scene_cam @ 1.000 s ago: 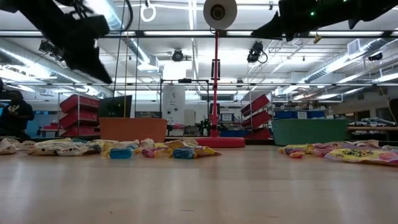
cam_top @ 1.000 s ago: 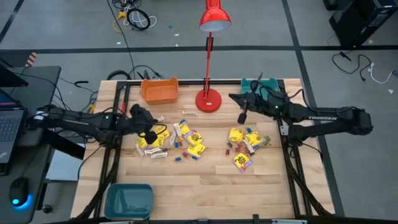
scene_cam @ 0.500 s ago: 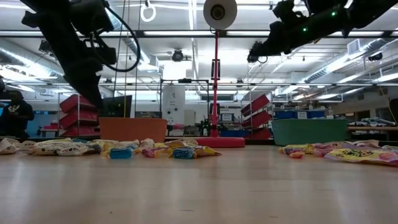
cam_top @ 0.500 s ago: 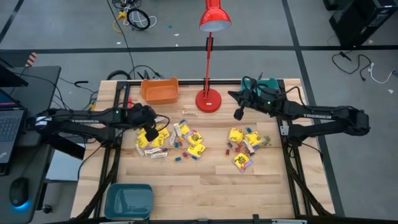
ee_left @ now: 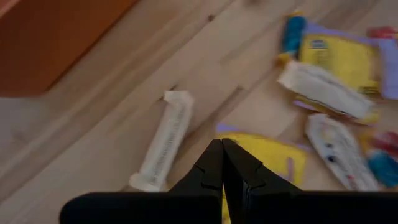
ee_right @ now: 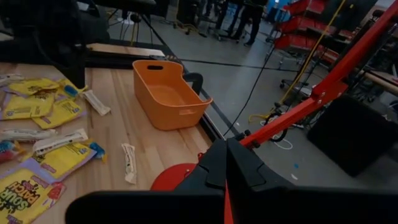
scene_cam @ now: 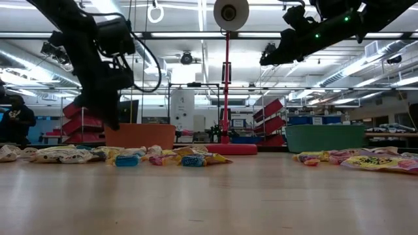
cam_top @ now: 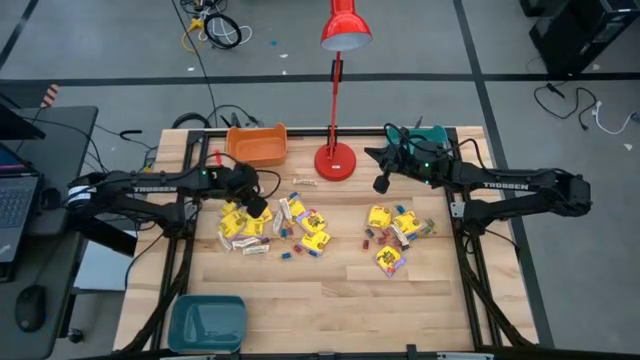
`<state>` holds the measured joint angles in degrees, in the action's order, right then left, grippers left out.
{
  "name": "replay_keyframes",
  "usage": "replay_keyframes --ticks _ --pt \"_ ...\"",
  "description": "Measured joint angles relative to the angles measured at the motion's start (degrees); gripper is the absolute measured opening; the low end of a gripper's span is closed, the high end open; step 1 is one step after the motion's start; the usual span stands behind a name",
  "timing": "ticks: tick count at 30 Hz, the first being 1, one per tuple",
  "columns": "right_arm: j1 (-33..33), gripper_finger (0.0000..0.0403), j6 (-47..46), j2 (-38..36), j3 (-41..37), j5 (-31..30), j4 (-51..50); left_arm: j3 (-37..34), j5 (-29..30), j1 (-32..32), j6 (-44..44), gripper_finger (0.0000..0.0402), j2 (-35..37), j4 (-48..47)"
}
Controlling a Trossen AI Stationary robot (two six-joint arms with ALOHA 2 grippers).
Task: Sort candy
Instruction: Put the white candy into the blue bin
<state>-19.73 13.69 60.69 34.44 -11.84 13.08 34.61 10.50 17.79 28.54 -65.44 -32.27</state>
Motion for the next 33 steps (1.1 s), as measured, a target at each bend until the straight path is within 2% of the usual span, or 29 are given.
replay_keyframes --ticks 7,13,19,33 --pt "0.0 0.0000 -0.2 0.0 0.0 0.0 -0.3 0.0 0.1 2.4 1.5 0.0004 -4.7 -0.4" --pt "0.0 0.0000 -0.2 0.0 0.0 0.0 -0.3 0.0 -1.5 2.5 0.1 0.0004 -5.1 -0.4" --pt "0.0 0.0000 -0.2 0.0 0.0 0.0 -0.3 0.0 -1.0 2.5 -5.9 0.0006 -5.1 -0.4" --pt "0.0 0.0000 -0.2 0.0 0.0 0.0 -1.1 0.0 0.7 2.5 -19.4 0.0088 -5.1 -0.8"
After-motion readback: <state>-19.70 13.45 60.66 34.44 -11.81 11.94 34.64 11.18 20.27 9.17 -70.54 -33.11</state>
